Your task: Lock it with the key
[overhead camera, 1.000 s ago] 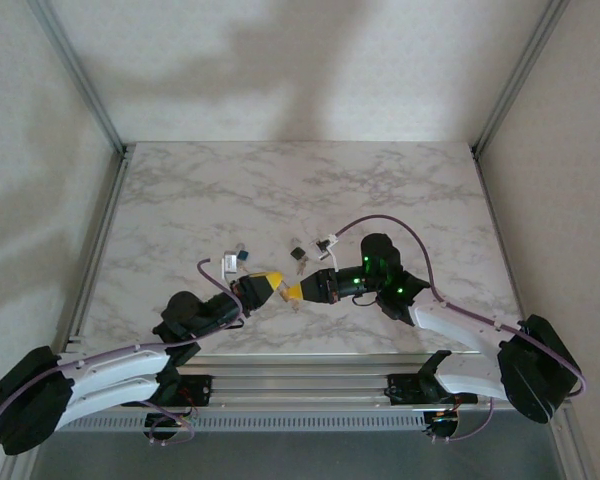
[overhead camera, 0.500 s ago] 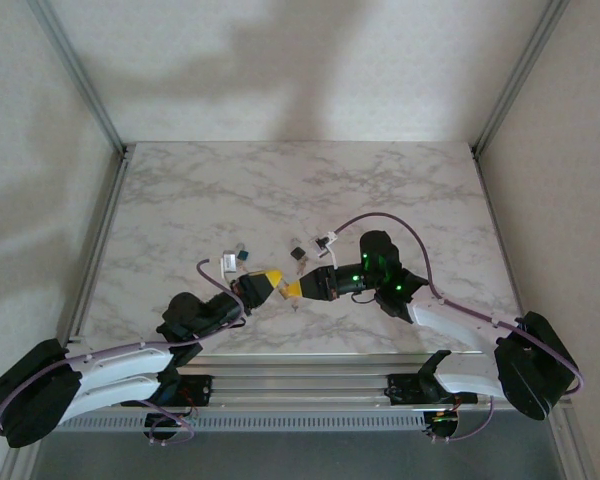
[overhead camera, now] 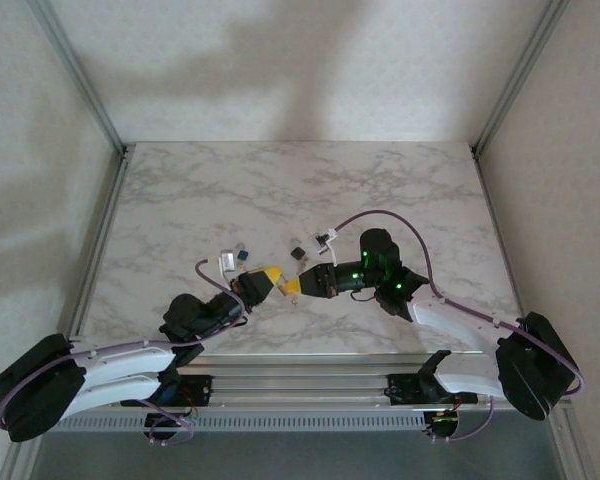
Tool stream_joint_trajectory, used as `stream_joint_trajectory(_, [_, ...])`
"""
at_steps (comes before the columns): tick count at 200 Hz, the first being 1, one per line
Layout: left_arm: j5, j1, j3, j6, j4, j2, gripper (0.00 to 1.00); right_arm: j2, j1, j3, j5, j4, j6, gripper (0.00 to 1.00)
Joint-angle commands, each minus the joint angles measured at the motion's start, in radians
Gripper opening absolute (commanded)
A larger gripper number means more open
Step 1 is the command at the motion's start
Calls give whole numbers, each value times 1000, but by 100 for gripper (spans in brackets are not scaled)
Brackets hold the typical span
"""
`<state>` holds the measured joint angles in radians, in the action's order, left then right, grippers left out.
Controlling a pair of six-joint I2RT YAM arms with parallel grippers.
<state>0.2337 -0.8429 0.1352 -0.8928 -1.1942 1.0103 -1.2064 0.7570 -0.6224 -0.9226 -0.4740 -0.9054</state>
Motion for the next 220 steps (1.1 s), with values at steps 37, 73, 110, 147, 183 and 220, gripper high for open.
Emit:
stream_joint_trajectory(37, [132,-77,-13,27,55,54,0,-3,-4,-103,117,-140,39,0])
stream_joint_trajectory(73, [130,-85,-14,41,65,54,0,-23,-5,-123,86,-161,40,0])
stream_joint_trajectory(110, [136,-90,-25,56,65,39,0,-48,-47,-126,41,-243,-15,0])
stream_joint_trajectory(147, [140,-97,-35,71,52,46,0,-52,-52,-135,12,-259,-28,0])
stream_joint_trajectory(183, [140,-101,-40,76,18,65,0,-64,-51,-132,-3,-271,-38,0])
stream_joint_trajectory(220, [151,-102,-37,49,-41,96,0,-61,-51,-106,19,-264,-1,0])
